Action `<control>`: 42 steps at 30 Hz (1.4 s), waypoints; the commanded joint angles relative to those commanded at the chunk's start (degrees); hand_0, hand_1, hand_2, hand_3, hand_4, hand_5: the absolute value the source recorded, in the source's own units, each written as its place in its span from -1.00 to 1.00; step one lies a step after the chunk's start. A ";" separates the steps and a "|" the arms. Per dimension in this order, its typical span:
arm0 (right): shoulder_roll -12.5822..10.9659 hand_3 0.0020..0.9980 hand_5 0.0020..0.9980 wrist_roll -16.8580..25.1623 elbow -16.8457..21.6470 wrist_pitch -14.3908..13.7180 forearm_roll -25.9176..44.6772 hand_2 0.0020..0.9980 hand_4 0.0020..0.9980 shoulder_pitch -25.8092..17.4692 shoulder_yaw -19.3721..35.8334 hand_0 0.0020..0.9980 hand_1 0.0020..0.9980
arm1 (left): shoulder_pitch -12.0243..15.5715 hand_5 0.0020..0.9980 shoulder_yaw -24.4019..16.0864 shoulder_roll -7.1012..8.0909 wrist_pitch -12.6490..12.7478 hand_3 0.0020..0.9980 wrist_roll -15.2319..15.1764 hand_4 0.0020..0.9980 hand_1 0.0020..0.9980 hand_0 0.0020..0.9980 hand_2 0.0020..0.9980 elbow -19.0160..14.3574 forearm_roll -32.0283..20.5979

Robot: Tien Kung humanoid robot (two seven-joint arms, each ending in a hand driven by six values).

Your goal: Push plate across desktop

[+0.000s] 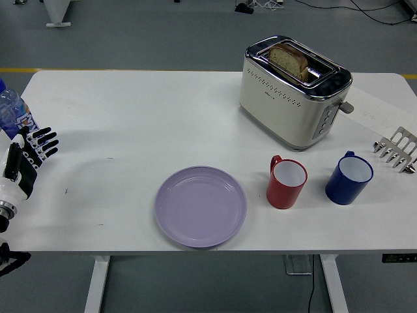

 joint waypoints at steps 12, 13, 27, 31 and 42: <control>0.00 0.28 0.20 -0.09 0.02 -0.09 -0.18 0.25 -0.17 0.13 0.10 0.14 -0.05 | -0.18 1.00 -0.21 -0.47 0.16 0.37 -0.24 0.14 0.54 0.60 0.49 0.43 0.12; 0.00 0.28 0.20 -0.09 0.02 -0.09 -0.19 0.25 -0.17 0.13 0.10 0.14 -0.05 | -0.15 1.00 -0.21 -0.53 0.20 0.37 -0.27 0.14 0.54 0.60 0.49 0.48 0.16; 0.00 0.28 0.20 -0.20 0.13 -0.35 -0.24 0.25 -0.17 -0.11 0.33 0.14 -0.05 | -0.09 1.00 0.69 -1.06 0.67 0.37 -0.57 0.14 0.54 0.60 0.50 1.20 0.42; 0.00 0.28 0.20 -0.29 0.18 -0.53 -0.40 0.25 -0.17 -0.27 0.49 0.14 -0.05 | -0.06 1.00 1.18 -1.17 0.79 0.37 -0.64 0.14 0.54 0.60 0.50 1.32 0.51; 0.00 0.28 0.20 -0.36 0.22 -0.78 -0.72 0.25 -0.17 -0.65 0.88 0.14 -0.05 | 0.15 1.00 1.64 -1.21 0.91 0.37 -0.80 0.14 0.55 0.60 0.51 1.29 0.52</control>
